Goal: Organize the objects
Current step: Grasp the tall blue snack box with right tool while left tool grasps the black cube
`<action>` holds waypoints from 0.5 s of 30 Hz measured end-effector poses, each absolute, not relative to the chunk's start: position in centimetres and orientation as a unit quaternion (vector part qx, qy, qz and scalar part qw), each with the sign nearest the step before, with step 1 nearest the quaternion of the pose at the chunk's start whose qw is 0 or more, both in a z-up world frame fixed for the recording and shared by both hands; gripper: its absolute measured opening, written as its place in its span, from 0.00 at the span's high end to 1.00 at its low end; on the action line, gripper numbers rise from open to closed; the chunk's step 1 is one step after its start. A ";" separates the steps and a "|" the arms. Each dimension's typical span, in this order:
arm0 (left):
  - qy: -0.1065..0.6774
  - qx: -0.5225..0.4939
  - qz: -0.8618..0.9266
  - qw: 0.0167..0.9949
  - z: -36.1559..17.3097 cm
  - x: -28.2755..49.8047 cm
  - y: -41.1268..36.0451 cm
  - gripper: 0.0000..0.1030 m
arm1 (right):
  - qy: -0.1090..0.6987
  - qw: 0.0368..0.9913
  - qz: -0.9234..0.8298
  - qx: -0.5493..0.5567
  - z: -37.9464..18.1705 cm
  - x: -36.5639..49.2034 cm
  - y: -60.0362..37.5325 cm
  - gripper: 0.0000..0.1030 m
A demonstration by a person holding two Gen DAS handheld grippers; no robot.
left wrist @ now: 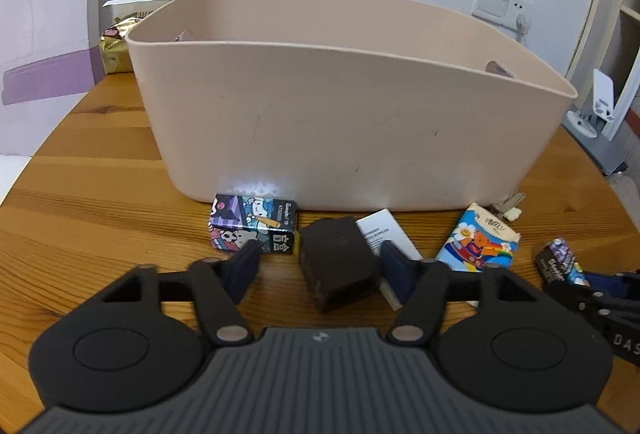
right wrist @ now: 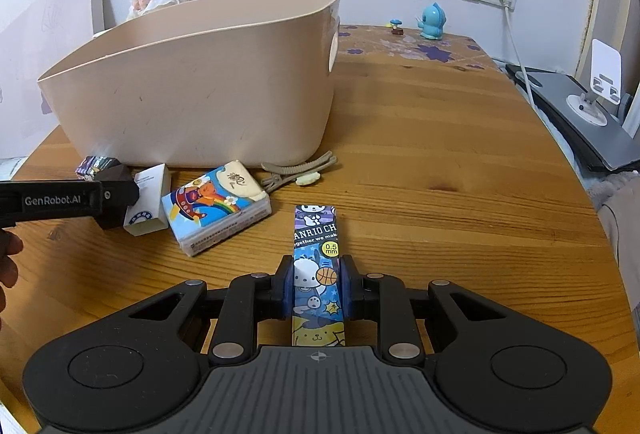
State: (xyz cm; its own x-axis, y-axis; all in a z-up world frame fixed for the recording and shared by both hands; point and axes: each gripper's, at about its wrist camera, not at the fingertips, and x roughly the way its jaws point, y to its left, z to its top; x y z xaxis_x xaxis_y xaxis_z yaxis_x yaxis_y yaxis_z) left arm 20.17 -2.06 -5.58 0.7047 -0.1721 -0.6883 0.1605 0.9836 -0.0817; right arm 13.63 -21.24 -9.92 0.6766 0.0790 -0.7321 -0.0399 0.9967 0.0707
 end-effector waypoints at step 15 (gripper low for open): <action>0.380 0.017 -0.120 0.917 -4.0 17.9 -1.2 0.68 | 0.385 0.921 0.048 0.037 -8.8 12.4 -21.5 0.80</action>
